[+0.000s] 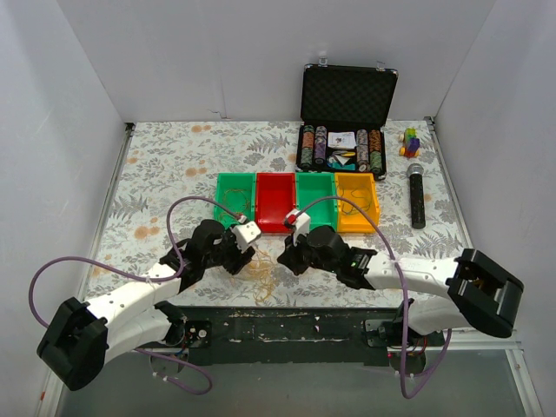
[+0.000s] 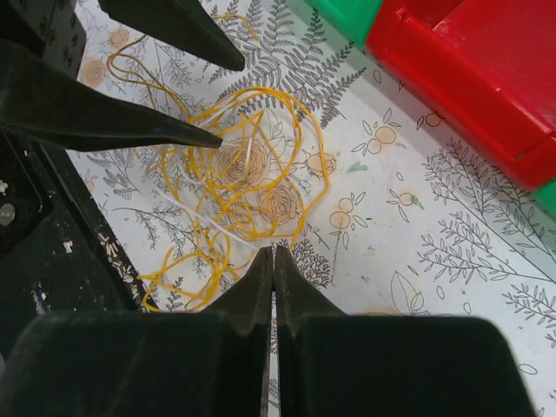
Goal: Untangle the cables
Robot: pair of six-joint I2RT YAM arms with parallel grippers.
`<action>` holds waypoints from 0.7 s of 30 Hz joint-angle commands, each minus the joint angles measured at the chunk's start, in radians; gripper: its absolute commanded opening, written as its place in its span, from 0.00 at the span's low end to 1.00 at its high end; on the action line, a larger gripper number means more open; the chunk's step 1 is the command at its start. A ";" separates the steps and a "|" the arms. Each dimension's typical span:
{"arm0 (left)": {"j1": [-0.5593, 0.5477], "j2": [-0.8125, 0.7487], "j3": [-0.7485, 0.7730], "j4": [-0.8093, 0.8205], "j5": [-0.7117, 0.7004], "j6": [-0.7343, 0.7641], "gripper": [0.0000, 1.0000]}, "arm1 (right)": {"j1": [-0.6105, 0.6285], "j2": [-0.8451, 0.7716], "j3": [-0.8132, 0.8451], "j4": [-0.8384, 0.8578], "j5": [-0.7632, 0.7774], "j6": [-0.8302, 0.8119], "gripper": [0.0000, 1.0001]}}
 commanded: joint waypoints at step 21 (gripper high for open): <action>0.088 -0.104 -0.008 -0.156 0.080 0.123 0.00 | 0.060 -0.607 0.156 -0.416 0.492 -0.140 0.01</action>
